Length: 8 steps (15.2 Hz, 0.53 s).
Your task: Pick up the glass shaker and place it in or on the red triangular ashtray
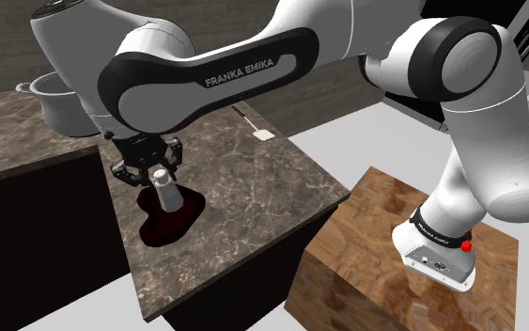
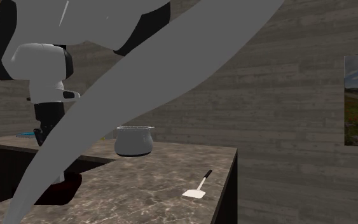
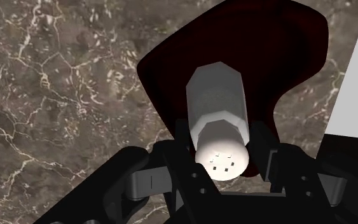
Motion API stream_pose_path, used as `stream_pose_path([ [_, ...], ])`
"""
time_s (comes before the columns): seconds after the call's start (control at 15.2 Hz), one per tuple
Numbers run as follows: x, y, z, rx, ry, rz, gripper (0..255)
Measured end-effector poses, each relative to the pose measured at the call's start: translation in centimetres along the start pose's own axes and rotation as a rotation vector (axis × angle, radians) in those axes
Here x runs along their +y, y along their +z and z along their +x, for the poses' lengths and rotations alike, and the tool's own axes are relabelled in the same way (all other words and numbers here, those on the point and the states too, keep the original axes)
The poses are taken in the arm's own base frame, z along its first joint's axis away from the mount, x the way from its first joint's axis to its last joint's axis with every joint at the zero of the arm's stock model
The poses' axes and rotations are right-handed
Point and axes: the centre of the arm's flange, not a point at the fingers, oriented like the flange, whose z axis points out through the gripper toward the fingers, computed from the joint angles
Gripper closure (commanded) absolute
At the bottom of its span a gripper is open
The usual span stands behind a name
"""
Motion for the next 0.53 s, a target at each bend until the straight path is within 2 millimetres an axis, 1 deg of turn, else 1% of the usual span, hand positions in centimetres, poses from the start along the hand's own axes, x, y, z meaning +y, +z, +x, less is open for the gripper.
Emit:
stream_pose_path([
  [0.13,0.00,0.01,0.00,0.000,0.000,0.000,255],
  [0.2,0.00,0.01,0.00,0.000,0.000,0.000,0],
  [0.53,-0.01,0.00,0.00,0.000,0.000,0.000,0],
])
